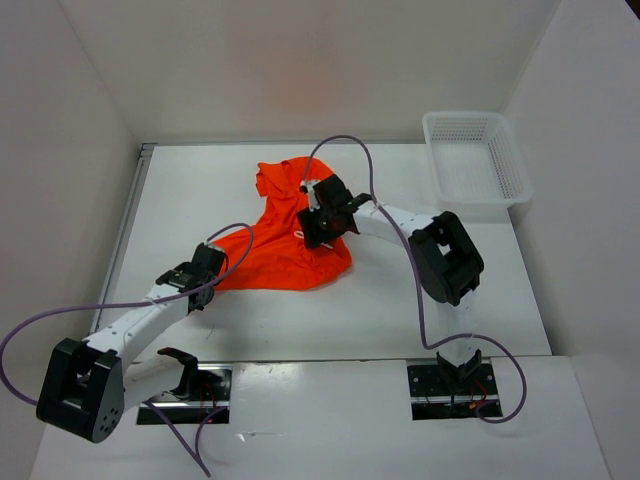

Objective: Fold and stack the shorts
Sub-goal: Flatten the shorts out

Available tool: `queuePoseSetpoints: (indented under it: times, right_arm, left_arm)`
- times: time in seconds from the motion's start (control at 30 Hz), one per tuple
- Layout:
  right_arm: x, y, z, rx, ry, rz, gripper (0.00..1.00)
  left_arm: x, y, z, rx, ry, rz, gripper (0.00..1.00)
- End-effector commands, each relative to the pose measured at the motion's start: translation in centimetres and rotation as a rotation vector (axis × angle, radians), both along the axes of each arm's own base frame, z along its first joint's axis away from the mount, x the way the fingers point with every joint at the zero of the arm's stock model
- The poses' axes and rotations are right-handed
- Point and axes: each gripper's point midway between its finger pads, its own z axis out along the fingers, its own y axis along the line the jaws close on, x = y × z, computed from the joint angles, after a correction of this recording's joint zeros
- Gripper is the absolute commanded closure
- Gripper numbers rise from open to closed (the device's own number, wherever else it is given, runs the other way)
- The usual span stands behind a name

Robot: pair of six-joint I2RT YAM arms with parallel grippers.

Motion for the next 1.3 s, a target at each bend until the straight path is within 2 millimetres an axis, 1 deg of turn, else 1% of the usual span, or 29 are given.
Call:
queuePoseSetpoints:
  times: [0.0, 0.13, 0.23, 0.27, 0.3, 0.33, 0.43, 0.47, 0.53, 0.57, 0.63, 0.67, 0.7, 0.73, 0.77, 0.8, 0.83, 0.87, 0.9, 0.93, 0.97, 1.0, 1.03, 1.07, 1.1, 1.13, 1.17, 1.2, 1.27]
  right_arm:
    - [0.2, -1.8, -0.4, -0.023, -0.012, -0.009, 0.36]
    - [-0.9, -2.6, -2.0, -0.021, 0.046, 0.021, 0.35]
    - [-3.3, -0.6, -1.5, 0.098, 0.130, 0.136, 0.39]
    - [-4.5, 0.8, -0.5, 0.178, 0.171, 0.200, 0.52]
    - [-4.8, 1.0, -0.2, 0.198, 0.183, 0.216, 0.63]
    - [-4.5, 1.3, 0.2, 0.207, 0.178, 0.210, 0.84]
    - [-1.5, 0.3, 2.3, 0.197, 0.073, 0.187, 1.00]
    - [1.4, -1.2, 3.5, 0.194, 0.014, 0.133, 1.00]
    - [4.3, -3.3, 5.4, 0.196, -0.038, 0.080, 1.00]
    - [8.0, -5.0, 8.3, 0.219, -0.124, 0.034, 1.00]
    - [12.0, -6.8, 10.7, 0.219, -0.202, -0.039, 1.00]
    - [14.9, -6.8, 16.0, 0.251, -0.328, -0.055, 1.00]
    - [16.5, -7.0, 18.8, 0.266, -0.398, -0.069, 1.00]
    - [18.3, -6.5, 24.4, 0.309, -0.518, -0.061, 1.00]
    - [18.5, -6.2, 27.0, 0.331, -0.563, -0.050, 1.00]
    - [18.6, -5.9, 29.9, 0.372, -0.609, -0.040, 1.00]
    - [18.6, -5.8, 35.1, 0.419, -0.719, -0.035, 1.00]
    - [18.4, -6.1, 37.0, 0.424, -0.755, -0.045, 1.00]
    - [18.1, -6.6, 38.7, 0.428, -0.791, -0.059, 1.00]
    - [18.0, -7.0, 39.4, 0.420, -0.806, -0.082, 1.00]
    - [17.4, -7.8, 39.3, 0.399, -0.791, -0.087, 1.00]
    - [17.3, -7.7, 35.1, 0.380, -0.678, -0.062, 1.00]
    - [16.6, -7.6, 33.2, 0.369, -0.616, -0.051, 1.00]
    - [15.1, -7.9, 33.3, 0.366, -0.604, -0.036, 1.00]
    - [14.4, -8.0, 31.7, 0.349, -0.564, -0.024, 1.00]
    - [13.5, -8.1, 27.1, 0.320, -0.454, -0.026, 1.00]
    - [12.5, -8.2, 25.8, 0.315, -0.414, -0.020, 1.00]
    - [10.5, -8.8, 22.3, 0.279, -0.326, -0.022, 1.00]
    - [8.4, -9.7, 18.7, 0.233, -0.252, -0.023, 1.00]
  left_arm:
    - [1.2, -0.1, 1.3, -0.012, -0.062, 0.005, 1.00]
    - [1.2, -0.2, 1.5, -0.014, -0.071, 0.005, 1.00]
    - [1.2, 0.0, 1.6, -0.006, -0.073, 0.009, 1.00]
    - [1.4, -0.1, 1.6, -0.009, -0.082, 0.009, 1.00]
    - [1.4, 0.1, 1.7, -0.001, -0.084, 0.013, 1.00]
    - [1.4, 0.1, 1.7, -0.001, -0.084, 0.013, 1.00]
    - [1.9, 1.0, 2.1, 0.025, -0.141, 0.054, 1.00]
    - [2.2, 1.8, 2.5, 0.041, -0.170, 0.090, 1.00]
    - [3.2, 2.3, 3.1, 0.034, -0.236, 0.127, 1.00]
    - [4.0, 2.4, 3.8, 0.025, -0.273, 0.139, 1.00]
    - [7.7, 2.1, 7.6, -0.008, -0.410, 0.165, 1.00]
    - [9.7, 2.0, 9.9, -0.028, -0.492, 0.177, 1.00]
    - [12.8, 2.4, 13.0, -0.027, -0.622, 0.218, 1.00]
    - [15.0, 2.2, 16.4, -0.044, -0.723, 0.232, 1.00]
    - [18.1, 2.4, 25.7, -0.092, -0.956, 0.266, 1.00]
    - [19.8, 2.9, 28.6, -0.093, -1.010, 0.290, 1.00]
    - [20.7, 2.8, 32.1, -0.111, -1.076, 0.293, 1.00]
    - [20.5, 3.4, 38.8, -0.138, -1.202, 0.310, 1.00]
    - [21.1, 3.3, 39.8, -0.139, -1.206, 0.310, 1.00]
    - [21.0, 3.3, 40.9, -0.152, -1.218, 0.294, 1.00]
    - [20.4, 3.2, 41.0, -0.158, -1.204, 0.280, 1.00]
    - [20.4, 3.2, 38.1, -0.144, -1.148, 0.279, 1.00]
    - [20.1, 2.5, 36.1, -0.144, -1.120, 0.268, 1.00]
    - [18.7, 2.2, 34.6, -0.145, -1.098, 0.256, 1.00]
    - [18.0, 1.8, 31.5, -0.132, -1.024, 0.241, 1.00]
    - [16.7, 1.3, 24.6, -0.093, -0.868, 0.221, 1.00]
    - [15.2, 1.5, 21.5, -0.067, -0.781, 0.216, 1.00]
    - [13.5, 1.4, 19.8, -0.058, -0.734, 0.202, 1.00]
    - [11.2, 1.5, 16.2, -0.047, -0.623, 0.179, 1.00]
